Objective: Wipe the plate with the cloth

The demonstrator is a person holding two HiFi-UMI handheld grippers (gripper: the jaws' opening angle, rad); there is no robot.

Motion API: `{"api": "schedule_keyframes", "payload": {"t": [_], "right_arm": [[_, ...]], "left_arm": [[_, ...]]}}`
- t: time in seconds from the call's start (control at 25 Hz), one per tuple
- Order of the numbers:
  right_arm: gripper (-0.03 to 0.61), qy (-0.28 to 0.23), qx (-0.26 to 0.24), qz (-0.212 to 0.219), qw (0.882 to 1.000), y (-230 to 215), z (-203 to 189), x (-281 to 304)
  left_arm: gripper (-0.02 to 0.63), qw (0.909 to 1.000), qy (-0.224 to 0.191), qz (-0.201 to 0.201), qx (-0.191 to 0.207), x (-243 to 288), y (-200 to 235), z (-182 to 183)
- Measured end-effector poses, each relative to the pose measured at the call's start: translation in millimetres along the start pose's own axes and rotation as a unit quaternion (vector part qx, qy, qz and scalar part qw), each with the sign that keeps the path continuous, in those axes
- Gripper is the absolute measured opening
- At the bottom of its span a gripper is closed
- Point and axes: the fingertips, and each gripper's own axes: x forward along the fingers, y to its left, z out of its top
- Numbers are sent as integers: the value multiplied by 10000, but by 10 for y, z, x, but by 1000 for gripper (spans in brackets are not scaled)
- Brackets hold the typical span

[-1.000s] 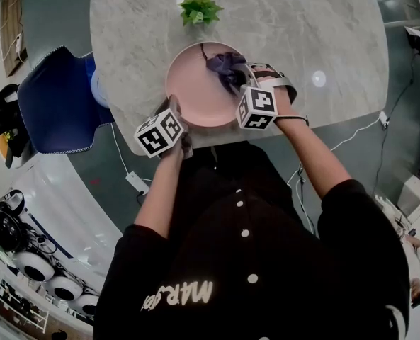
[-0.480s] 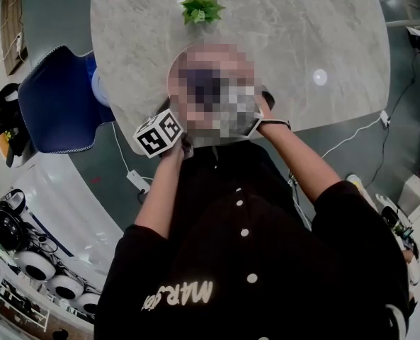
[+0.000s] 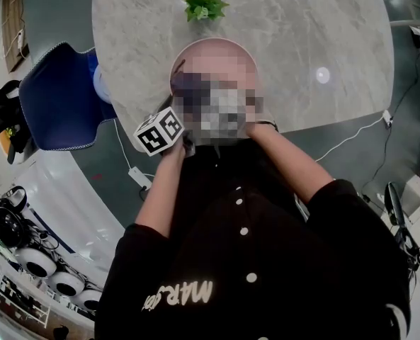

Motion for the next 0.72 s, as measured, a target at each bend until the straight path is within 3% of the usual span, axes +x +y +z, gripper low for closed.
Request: {"api": "schedule_keyframes", "payload": {"t": [0.4,0.72], "right_arm": [[142,91,-83,72,9999,49,-14,83],[141,224,-576,112,9980,125,-87,80]], "left_arm": [[29,10000,-23,0,-29,2,2,2],[29,10000,-9,74,-40,17,0,10]]}}
